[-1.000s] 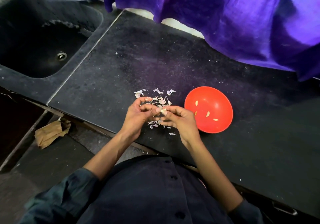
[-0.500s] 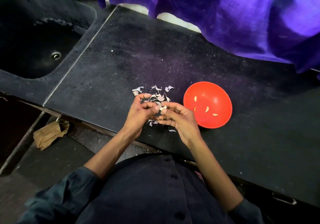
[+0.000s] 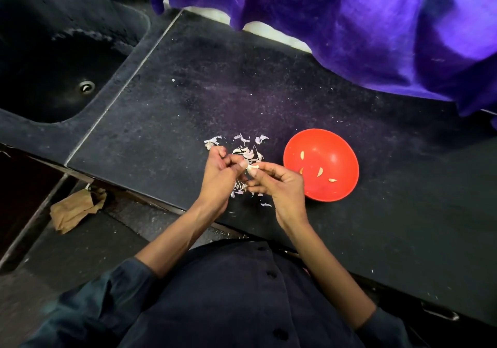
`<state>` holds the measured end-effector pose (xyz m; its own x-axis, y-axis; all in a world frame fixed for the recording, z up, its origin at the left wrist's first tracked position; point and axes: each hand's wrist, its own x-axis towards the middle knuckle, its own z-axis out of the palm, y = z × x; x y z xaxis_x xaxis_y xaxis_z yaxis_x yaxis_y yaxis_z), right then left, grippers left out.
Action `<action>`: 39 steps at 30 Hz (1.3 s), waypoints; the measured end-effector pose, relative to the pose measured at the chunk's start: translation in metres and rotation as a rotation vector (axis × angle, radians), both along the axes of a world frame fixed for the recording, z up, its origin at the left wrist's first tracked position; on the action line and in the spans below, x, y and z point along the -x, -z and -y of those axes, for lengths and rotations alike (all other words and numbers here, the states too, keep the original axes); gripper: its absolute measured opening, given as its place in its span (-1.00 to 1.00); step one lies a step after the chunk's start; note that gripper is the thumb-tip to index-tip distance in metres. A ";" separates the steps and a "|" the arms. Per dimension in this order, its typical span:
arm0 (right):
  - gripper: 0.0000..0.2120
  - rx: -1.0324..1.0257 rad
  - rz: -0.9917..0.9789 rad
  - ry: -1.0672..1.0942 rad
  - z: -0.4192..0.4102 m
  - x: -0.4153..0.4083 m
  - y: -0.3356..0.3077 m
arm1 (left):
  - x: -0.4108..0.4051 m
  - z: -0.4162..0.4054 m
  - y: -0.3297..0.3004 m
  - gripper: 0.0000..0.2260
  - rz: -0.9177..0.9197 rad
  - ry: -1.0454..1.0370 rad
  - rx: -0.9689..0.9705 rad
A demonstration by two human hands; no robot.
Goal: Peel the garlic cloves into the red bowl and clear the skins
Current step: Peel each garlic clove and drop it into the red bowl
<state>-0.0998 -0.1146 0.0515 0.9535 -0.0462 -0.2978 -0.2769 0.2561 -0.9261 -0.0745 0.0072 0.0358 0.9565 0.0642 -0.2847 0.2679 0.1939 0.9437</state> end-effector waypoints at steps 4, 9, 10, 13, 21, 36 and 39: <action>-0.91 -0.355 -0.271 0.061 -0.003 -0.003 -0.002 | 0.005 0.007 -0.002 -0.61 0.157 -0.013 -0.263; -0.89 -0.640 -0.520 0.145 -0.007 -0.008 -0.011 | 0.011 0.008 -0.009 -0.56 0.382 -0.001 -0.566; -0.88 -0.656 -0.542 0.154 -0.008 -0.009 -0.012 | 0.011 0.007 -0.009 -0.56 0.434 0.007 -0.617; -0.90 -0.681 -0.582 0.178 -0.011 -0.011 -0.012 | 0.010 0.007 -0.004 -0.53 0.517 0.015 -0.725; -0.91 -0.687 -0.609 0.176 -0.007 -0.012 -0.007 | 0.011 0.007 -0.010 -0.52 0.478 0.008 -0.653; -0.93 -0.691 -0.566 0.206 0.000 -0.018 -0.002 | 0.009 0.002 -0.011 -0.57 0.451 -0.001 -0.617; -0.96 -0.622 -0.518 0.158 0.001 -0.017 -0.005 | 0.006 -0.003 -0.010 -0.63 0.439 0.027 -0.602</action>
